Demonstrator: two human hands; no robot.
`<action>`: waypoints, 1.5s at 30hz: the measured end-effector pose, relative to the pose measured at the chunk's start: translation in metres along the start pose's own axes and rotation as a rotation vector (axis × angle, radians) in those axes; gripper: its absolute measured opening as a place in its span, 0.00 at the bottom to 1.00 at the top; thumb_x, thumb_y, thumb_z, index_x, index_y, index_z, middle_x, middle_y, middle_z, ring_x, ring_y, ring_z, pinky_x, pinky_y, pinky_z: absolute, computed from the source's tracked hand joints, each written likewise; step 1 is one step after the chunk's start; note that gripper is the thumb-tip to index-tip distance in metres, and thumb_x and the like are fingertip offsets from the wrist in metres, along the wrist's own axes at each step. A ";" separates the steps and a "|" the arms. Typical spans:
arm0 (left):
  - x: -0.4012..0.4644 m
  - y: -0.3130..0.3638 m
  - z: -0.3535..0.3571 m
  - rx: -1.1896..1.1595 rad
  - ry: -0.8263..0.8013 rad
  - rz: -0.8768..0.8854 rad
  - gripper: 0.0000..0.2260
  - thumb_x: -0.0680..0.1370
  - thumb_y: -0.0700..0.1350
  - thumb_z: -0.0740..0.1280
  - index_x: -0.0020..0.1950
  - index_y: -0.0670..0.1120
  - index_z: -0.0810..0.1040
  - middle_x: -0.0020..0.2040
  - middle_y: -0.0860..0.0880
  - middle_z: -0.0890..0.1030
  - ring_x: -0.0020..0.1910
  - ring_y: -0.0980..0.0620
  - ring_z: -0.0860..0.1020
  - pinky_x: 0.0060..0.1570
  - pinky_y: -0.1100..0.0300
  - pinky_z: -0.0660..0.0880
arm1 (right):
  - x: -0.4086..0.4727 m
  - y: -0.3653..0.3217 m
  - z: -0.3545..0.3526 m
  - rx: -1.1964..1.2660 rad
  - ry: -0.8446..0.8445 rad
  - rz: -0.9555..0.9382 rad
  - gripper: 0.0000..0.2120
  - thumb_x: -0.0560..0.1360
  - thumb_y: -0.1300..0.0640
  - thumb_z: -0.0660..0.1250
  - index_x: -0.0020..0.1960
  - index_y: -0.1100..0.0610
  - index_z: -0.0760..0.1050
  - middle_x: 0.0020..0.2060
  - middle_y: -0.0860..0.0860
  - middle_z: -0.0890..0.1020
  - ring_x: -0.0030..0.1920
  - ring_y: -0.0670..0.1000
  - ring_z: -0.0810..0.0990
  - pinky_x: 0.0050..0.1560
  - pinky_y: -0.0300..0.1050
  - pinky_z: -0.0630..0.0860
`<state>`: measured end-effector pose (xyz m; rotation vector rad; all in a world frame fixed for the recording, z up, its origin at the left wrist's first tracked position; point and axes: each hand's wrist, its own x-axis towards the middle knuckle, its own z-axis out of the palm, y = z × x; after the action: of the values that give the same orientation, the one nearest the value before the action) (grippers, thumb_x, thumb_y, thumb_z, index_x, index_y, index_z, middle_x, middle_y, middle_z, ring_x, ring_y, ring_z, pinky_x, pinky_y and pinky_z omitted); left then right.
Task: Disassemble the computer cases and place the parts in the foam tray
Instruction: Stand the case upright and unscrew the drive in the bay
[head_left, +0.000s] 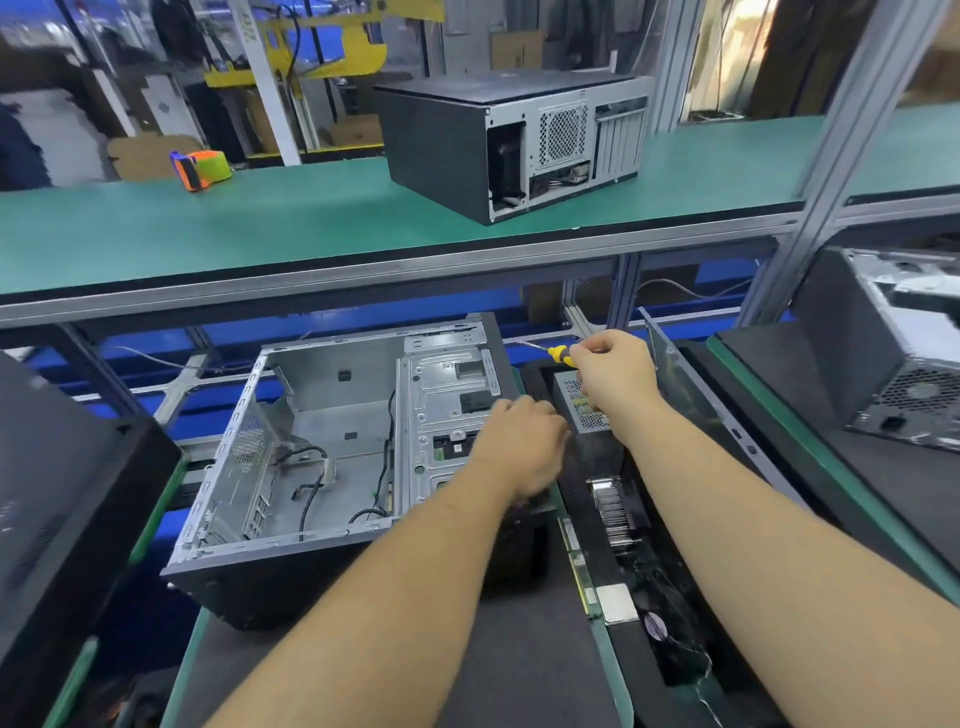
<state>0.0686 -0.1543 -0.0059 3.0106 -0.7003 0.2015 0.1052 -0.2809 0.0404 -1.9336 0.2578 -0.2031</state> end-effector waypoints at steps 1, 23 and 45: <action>-0.004 -0.013 -0.002 -0.001 0.038 -0.043 0.17 0.86 0.49 0.53 0.59 0.47 0.81 0.59 0.47 0.80 0.60 0.43 0.74 0.60 0.48 0.67 | -0.001 -0.001 0.004 0.002 -0.009 -0.005 0.02 0.77 0.55 0.68 0.48 0.53 0.78 0.50 0.57 0.82 0.47 0.58 0.78 0.48 0.54 0.77; -0.085 -0.091 0.013 -0.630 -0.018 -0.818 0.15 0.81 0.41 0.53 0.67 0.51 0.67 0.59 0.45 0.79 0.54 0.41 0.77 0.58 0.42 0.75 | -0.018 -0.025 0.050 -0.397 -0.076 -0.299 0.10 0.79 0.51 0.68 0.41 0.54 0.72 0.35 0.47 0.76 0.35 0.44 0.73 0.30 0.40 0.64; -0.096 -0.111 0.015 -0.334 -0.161 -0.673 0.25 0.86 0.52 0.49 0.83 0.52 0.49 0.65 0.42 0.80 0.59 0.39 0.78 0.52 0.48 0.71 | -0.030 -0.083 0.075 -1.096 -0.259 -0.574 0.07 0.81 0.52 0.59 0.47 0.54 0.68 0.43 0.54 0.75 0.42 0.59 0.76 0.40 0.49 0.72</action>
<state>0.0343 -0.0142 -0.0352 2.7564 0.2739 -0.1697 0.1031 -0.1763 0.0897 -3.0592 -0.4807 -0.1976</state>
